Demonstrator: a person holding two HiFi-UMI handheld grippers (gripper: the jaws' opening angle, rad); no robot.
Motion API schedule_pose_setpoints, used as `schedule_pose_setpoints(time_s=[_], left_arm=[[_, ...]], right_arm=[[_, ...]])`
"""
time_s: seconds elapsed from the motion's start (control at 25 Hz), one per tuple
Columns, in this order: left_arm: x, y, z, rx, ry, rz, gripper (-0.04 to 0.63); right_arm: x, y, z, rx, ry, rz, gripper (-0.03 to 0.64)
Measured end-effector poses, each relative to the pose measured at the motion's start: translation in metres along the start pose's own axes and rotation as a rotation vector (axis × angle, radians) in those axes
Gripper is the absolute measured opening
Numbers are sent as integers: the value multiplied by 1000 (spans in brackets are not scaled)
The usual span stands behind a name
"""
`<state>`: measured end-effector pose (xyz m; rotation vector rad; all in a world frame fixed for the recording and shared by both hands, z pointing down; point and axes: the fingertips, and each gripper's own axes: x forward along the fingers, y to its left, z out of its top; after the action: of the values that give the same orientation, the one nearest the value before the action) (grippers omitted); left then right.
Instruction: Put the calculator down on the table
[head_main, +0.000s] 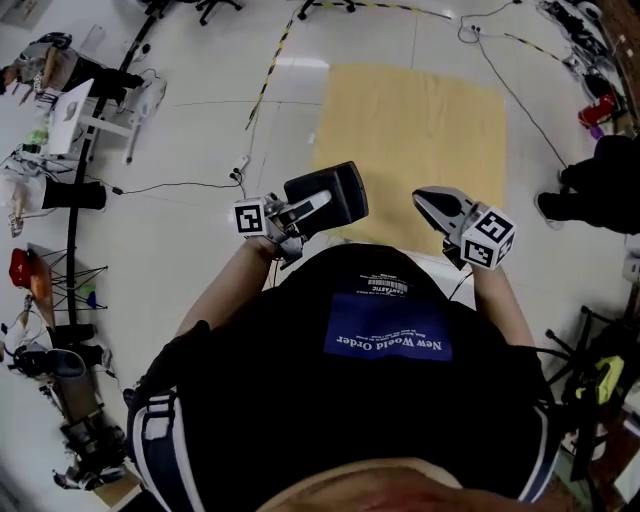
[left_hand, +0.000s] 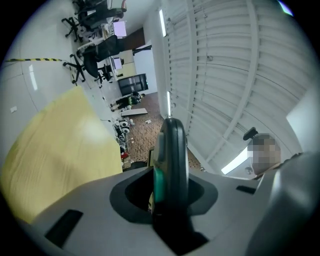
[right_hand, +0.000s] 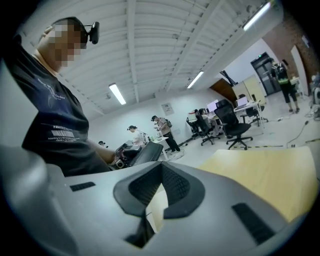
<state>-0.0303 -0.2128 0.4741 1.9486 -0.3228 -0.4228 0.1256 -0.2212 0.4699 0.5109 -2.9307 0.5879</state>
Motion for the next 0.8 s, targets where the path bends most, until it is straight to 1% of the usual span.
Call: schedule_pose_setpoints(time_s=[0.16,0.24,0.36,0.44,0.56,0.64,0.8], left_arm=[[-11,48,43,-3,68,14,121],[-19,71,61,14,114,29,120],[-22,103,80,-15,167,46,120],[-20,119,94,-25,202,52,120],[-20,150,115,-4,254,71,120],[-22,173,121,6,283,101,120],[-23,213,133,-21,313,145,120]], right_arm=[[34,-8,-3,12,38,-67,-15],[48,-10,-2,23,47,-106,-15],[60,-19,4,54,68,-165,-15],[73,-28,10,70,78,-188,-15],[98,-44,10,81,81,-197,-15],[109,-51,2,95,90,-192,-15],[125,-63,-14,126,115,-177,-15]])
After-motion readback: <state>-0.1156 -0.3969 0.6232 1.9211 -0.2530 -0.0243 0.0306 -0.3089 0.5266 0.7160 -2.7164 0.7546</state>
